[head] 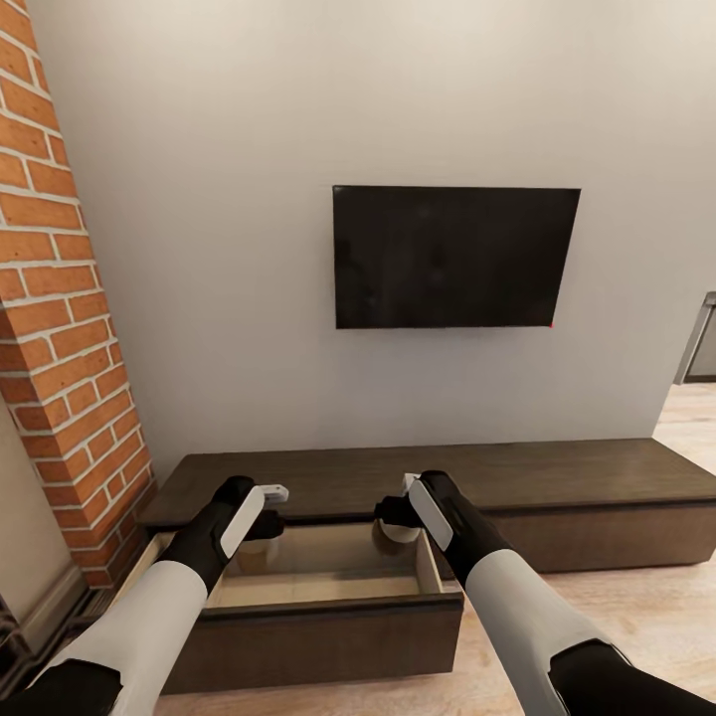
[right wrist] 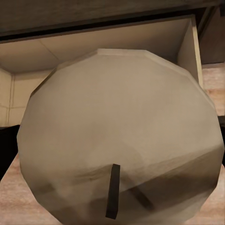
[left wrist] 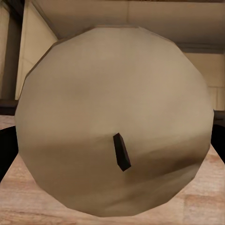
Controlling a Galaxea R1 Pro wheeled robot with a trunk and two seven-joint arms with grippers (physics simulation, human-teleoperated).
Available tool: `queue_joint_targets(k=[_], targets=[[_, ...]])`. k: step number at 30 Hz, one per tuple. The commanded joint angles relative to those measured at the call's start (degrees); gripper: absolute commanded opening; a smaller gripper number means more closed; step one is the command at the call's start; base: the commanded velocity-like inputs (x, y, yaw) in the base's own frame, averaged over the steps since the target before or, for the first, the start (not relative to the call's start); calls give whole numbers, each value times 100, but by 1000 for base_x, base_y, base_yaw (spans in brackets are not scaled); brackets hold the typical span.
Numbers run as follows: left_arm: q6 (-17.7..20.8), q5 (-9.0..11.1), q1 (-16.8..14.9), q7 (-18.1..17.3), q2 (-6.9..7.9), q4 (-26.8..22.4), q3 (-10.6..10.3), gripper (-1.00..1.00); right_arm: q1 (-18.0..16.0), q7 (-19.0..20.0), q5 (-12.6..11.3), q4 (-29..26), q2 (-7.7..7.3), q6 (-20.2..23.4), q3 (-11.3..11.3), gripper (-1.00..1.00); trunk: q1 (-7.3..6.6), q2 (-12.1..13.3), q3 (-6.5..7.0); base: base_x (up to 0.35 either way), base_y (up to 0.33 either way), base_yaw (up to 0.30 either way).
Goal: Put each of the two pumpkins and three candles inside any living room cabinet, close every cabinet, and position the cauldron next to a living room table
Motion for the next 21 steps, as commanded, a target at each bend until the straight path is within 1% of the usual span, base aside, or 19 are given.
queue_joint_targets(k=[1,8,21], targets=[[12,59,-4,56,5,-8,-17,-100,-5,-50,-54,-6,0,10,10,-100,0,-3,-7,8,0,0],[-57,52,-4,58,7,-6,-17,-100,-3,-50,-56,-6,0,10,10,-100,0,-3,-7,3,0,0],[-102,52,-4,56,1,-2,-17,-100,-2,-45,-58,-6,0,11,10,-100,285,-525,-240,0,0,0]])
